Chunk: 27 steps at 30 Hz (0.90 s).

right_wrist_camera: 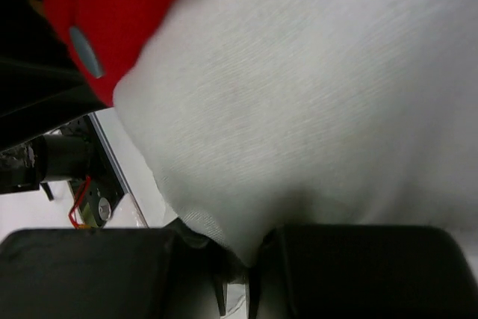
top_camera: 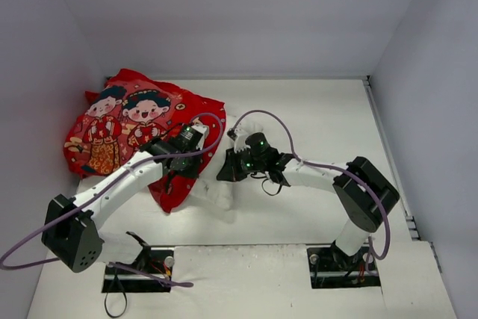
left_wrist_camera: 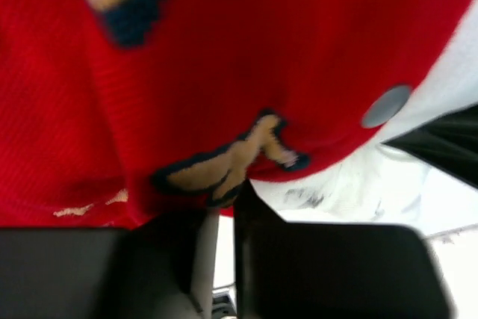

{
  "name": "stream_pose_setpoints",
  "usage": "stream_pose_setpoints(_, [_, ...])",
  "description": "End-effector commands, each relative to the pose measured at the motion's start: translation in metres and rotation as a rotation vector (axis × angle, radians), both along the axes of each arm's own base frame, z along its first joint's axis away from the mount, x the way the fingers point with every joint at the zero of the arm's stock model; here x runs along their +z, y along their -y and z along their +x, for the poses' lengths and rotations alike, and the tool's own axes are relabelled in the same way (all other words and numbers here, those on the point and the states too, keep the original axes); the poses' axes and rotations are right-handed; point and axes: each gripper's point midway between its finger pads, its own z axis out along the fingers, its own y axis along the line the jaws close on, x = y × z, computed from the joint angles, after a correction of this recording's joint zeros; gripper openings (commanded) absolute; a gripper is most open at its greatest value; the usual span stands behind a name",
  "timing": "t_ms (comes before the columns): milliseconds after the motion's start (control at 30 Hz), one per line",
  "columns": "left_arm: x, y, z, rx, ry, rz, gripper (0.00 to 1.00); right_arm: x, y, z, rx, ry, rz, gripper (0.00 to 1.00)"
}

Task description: Put the pillow into the pillowcase

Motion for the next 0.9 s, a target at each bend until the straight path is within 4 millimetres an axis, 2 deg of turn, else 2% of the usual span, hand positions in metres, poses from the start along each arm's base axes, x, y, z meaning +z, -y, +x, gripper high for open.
stream_pose_setpoints(0, [0.037,0.006,0.034,-0.039,0.157,0.014,0.0,0.071,-0.034,0.021,0.038,0.162,0.178,0.0])
stream_pose_setpoints(67, [0.049,0.013,0.037,-0.064,0.176,-0.011,0.0,0.079,-0.036,0.022,0.038,0.172,0.192,0.0])
stream_pose_setpoints(133, [0.072,0.038,0.028,-0.142,0.172,-0.141,0.0,0.088,-0.037,0.022,0.036,0.182,0.208,0.0])
stream_pose_setpoints(167, [0.09,0.059,0.016,-0.205,0.179,-0.211,0.0,0.092,-0.037,0.024,0.029,0.189,0.213,0.0])
stream_pose_setpoints(200, [0.134,0.087,0.004,-0.264,0.204,-0.36,0.0,0.102,-0.039,0.028,0.02,0.206,0.227,0.0])
stream_pose_setpoints(233, [0.158,0.106,-0.009,-0.315,0.213,-0.434,0.0,0.108,-0.041,0.031,0.013,0.215,0.236,0.0])
stream_pose_setpoints(267, [0.179,0.134,-0.036,-0.417,0.201,-0.501,0.0,0.113,-0.043,0.035,0.006,0.225,0.246,0.0])
stream_pose_setpoints(300, [0.219,0.166,-0.07,-0.519,0.149,-0.645,0.0,0.137,-0.058,0.045,0.003,0.236,0.336,0.0])
stream_pose_setpoints(367, [0.22,0.167,-0.072,-0.511,0.136,-0.654,0.0,0.143,-0.064,0.047,0.009,0.253,0.377,0.0])
stream_pose_setpoints(433, [0.207,0.165,-0.076,-0.505,0.101,-0.644,0.0,0.15,-0.07,0.049,0.004,0.258,0.422,0.0])
stream_pose_setpoints(467, [0.205,0.162,-0.078,-0.496,0.094,-0.642,0.0,0.142,-0.072,0.052,-0.002,0.251,0.419,0.0])
stream_pose_setpoints(500, [0.189,0.158,-0.079,-0.48,0.067,-0.618,0.0,0.138,-0.074,0.051,-0.005,0.244,0.421,0.0])
stream_pose_setpoints(600, [0.167,0.144,-0.078,-0.416,0.054,-0.574,0.0,0.134,-0.074,0.055,-0.037,0.24,0.458,0.0])
stream_pose_setpoints(633, [0.142,0.137,-0.079,-0.364,0.016,-0.531,0.0,0.126,-0.071,0.056,-0.055,0.237,0.45,0.0])
stream_pose_setpoints(700, [0.128,0.121,-0.081,-0.312,0.016,-0.505,0.0,0.125,-0.065,0.063,-0.106,0.244,0.446,0.0])
stream_pose_setpoints(733, [0.109,0.111,-0.082,-0.264,-0.004,-0.469,0.0,0.123,-0.061,0.064,-0.118,0.244,0.449,0.0])
stream_pose_setpoints(767, [0.111,0.102,-0.084,-0.242,0.021,-0.475,0.0,0.129,-0.059,0.064,-0.123,0.253,0.457,0.0])
stream_pose_setpoints(800, [0.105,0.089,-0.081,-0.193,0.054,-0.448,0.11,0.133,-0.058,0.064,-0.12,0.267,0.46,0.0])
stream_pose_setpoints(833, [0.103,0.088,-0.082,-0.191,0.048,-0.442,0.11,0.134,-0.058,0.064,-0.119,0.267,0.461,0.0])
stream_pose_setpoints(867, [0.1,0.074,-0.075,-0.122,0.095,-0.407,0.46,0.137,-0.058,0.063,-0.114,0.275,0.465,0.0])
